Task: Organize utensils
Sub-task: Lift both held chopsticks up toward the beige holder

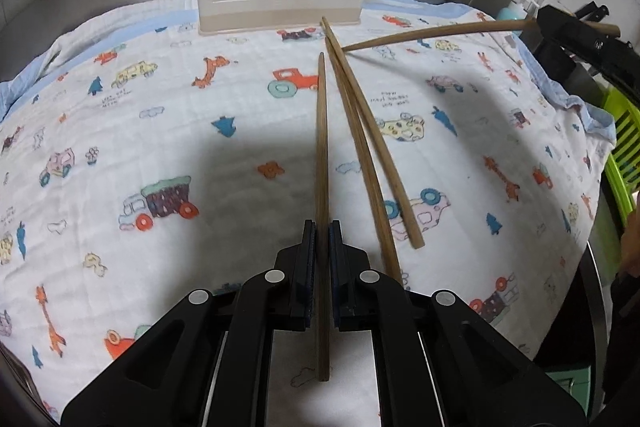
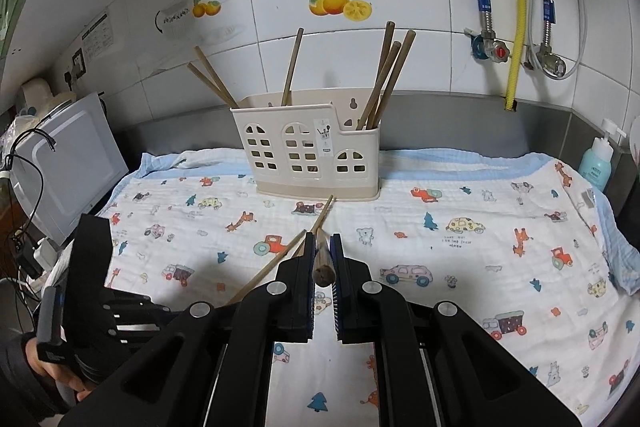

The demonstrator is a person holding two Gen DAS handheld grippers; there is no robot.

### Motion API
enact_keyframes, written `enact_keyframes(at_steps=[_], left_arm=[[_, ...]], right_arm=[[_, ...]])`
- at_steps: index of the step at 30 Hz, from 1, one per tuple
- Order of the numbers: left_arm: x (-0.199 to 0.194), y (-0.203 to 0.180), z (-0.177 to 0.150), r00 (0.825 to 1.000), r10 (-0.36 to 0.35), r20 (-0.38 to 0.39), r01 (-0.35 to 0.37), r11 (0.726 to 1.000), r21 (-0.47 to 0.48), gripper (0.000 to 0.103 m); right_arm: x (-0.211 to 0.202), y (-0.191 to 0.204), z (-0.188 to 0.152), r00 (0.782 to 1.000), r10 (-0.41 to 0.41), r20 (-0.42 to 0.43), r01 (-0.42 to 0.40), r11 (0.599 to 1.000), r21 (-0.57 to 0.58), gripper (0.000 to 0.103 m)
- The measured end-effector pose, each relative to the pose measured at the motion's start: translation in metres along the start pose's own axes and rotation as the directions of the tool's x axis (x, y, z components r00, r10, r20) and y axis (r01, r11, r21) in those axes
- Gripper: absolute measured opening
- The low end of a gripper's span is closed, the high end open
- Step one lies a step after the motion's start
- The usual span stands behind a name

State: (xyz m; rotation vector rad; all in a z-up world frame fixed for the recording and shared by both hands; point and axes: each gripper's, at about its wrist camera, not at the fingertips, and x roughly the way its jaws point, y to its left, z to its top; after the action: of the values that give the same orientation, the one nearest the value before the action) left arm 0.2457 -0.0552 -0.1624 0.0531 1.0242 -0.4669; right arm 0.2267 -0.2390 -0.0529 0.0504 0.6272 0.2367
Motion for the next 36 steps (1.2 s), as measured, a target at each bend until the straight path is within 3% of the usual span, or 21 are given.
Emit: enact_keyframes(at_steps=[19, 24, 31, 36], left_arm=[[-0.006, -0.001, -0.006, 1.0, 0.009, -0.022, -0.01, 1.0, -0.026, 0.006], [-0.026, 0.002, 0.005, 1.0, -0.007, -0.014, 0.006, 0.999, -0.037, 0.006], [-0.05, 0.003, 0.022, 0.999, -0.016, 0.044, 0.017, 0.999, -0.032, 0.006], [-0.066, 0.008, 0.032, 0.988, -0.039, 0.146, 0.047, 0.997, -0.053, 0.006]], right_arm=[[0.0, 0.0, 0.001, 1.0, 0.003, 0.003, -0.003, 1.0, 0.01, 0.007], [-0.001, 0.001, 0.007, 1.0, 0.006, 0.01, -0.006, 1.0, 0.0, 0.007], [0.0, 0.002, 0.017, 1.0, 0.012, 0.021, -0.012, 1.0, -0.005, 0.007], [0.0, 0.005, 0.022, 0.999, 0.018, 0.028, -0.017, 1.0, -0.012, 0.007]])
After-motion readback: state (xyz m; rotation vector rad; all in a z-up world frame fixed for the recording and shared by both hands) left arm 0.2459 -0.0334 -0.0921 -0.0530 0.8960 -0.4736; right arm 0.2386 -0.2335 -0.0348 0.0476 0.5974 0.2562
